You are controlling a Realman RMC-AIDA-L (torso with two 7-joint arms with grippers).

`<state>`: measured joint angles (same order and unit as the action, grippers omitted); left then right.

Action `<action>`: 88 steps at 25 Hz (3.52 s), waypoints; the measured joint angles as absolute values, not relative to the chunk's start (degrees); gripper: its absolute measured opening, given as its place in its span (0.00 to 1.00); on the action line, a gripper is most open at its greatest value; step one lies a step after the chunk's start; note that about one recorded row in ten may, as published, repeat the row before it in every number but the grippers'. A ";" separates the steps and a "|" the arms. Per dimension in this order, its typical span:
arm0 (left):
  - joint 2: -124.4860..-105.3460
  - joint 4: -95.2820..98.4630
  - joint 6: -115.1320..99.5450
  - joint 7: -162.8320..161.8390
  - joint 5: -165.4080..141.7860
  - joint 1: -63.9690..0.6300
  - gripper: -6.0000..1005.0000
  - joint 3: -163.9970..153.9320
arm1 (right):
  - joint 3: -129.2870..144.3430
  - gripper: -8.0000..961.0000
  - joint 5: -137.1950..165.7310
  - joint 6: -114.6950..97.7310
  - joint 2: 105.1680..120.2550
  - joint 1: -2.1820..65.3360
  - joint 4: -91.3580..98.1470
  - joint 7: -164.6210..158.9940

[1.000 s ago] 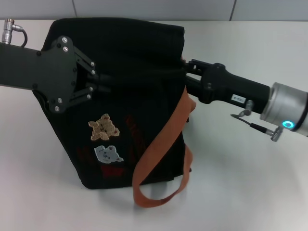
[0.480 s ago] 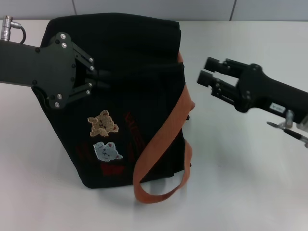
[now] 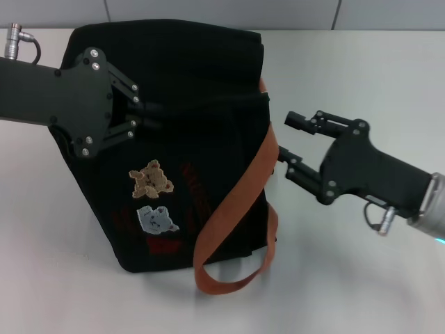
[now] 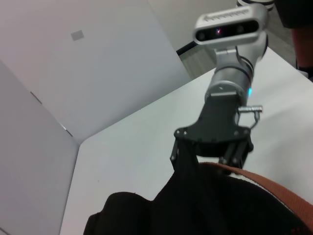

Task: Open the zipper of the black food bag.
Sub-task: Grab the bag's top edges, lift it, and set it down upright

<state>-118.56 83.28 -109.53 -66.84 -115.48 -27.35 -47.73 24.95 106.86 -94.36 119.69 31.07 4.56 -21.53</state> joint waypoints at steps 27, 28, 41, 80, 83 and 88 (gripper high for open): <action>-118.65 83.03 -109.51 -66.67 -115.43 -27.24 0.08 -47.82 | 17.47 0.41 105.63 -85.21 119.88 34.91 -5.43 -5.61; -118.65 82.95 -109.50 -66.64 -115.43 -27.26 0.08 -47.82 | 16.99 0.41 105.63 -84.50 119.88 34.66 -6.48 -2.64; -118.60 82.22 -109.48 -66.53 -115.53 -27.66 0.08 -47.72 | 13.37 0.41 105.82 -82.15 119.88 31.81 -15.92 19.20; -118.74 81.56 -109.41 -66.57 -114.81 -27.57 0.08 -49.14 | 11.86 0.33 106.12 -86.19 119.88 28.67 -20.11 28.57; -118.74 81.56 -109.37 -66.54 -114.81 -27.64 0.08 -49.13 | 11.86 0.29 106.14 -85.28 119.88 29.11 -20.26 28.56; -118.69 81.64 -109.29 -66.57 -114.80 -27.78 0.08 -49.13 | 12.14 0.23 106.24 -84.32 119.88 30.03 -20.33 28.50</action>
<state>-118.69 81.64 -109.29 -66.57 -114.80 -27.78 -49.13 12.14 106.24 -84.32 119.88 30.03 -20.33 28.50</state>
